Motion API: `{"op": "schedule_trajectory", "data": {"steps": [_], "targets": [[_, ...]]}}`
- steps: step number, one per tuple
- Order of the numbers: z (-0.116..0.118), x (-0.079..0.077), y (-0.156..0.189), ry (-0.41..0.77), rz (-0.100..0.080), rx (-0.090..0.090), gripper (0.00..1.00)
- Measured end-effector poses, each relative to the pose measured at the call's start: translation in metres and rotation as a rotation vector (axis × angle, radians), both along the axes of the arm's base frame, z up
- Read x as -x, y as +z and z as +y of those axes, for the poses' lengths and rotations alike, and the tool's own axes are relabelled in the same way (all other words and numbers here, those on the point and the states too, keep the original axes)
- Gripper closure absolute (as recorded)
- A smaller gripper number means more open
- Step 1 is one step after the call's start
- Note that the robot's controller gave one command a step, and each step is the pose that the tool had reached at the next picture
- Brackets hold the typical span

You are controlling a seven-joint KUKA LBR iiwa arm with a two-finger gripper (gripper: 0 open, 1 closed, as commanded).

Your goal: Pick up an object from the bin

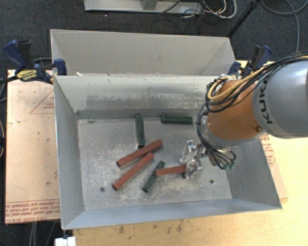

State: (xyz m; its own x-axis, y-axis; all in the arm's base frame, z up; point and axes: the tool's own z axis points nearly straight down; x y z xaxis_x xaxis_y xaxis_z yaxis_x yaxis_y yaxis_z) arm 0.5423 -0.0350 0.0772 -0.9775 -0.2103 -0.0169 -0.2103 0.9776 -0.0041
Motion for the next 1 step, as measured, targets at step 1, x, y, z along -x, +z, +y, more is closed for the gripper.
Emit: {"op": "schedule_trajectory", "data": {"steps": [1], "targets": [[0.0257, 0.0003, 0.133, -0.029, 0.014, -0.002, 1.0]]}}
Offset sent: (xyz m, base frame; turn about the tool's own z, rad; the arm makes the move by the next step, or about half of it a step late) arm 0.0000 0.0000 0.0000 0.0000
